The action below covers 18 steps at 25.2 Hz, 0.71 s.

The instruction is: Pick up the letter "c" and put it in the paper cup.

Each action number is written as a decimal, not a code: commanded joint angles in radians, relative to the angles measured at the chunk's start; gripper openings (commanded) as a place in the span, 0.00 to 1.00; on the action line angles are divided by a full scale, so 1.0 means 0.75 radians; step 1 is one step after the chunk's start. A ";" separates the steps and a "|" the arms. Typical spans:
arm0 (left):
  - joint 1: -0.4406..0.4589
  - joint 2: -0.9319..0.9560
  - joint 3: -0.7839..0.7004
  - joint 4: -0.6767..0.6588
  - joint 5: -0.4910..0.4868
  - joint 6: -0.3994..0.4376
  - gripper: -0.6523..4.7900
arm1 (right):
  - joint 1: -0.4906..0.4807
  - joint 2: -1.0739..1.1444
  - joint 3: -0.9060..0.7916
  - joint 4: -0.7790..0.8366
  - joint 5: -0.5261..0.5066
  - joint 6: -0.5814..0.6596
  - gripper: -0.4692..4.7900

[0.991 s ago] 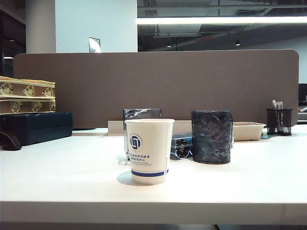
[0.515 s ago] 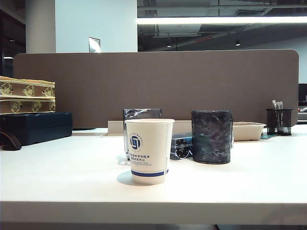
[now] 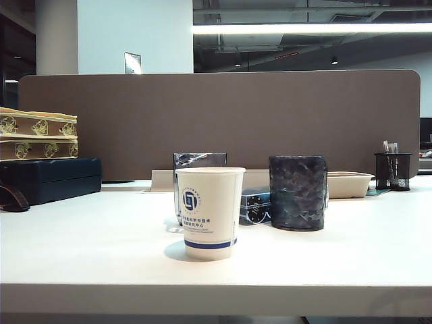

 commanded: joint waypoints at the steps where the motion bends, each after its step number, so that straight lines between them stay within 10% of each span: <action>1: 0.001 0.002 -0.023 0.052 -0.035 -0.027 0.11 | 0.001 0.000 -0.007 -0.008 0.016 0.007 0.07; 18: 0.000 0.002 -0.087 0.045 -0.037 -0.030 0.11 | 0.002 -0.031 -0.007 -0.035 0.015 0.007 0.07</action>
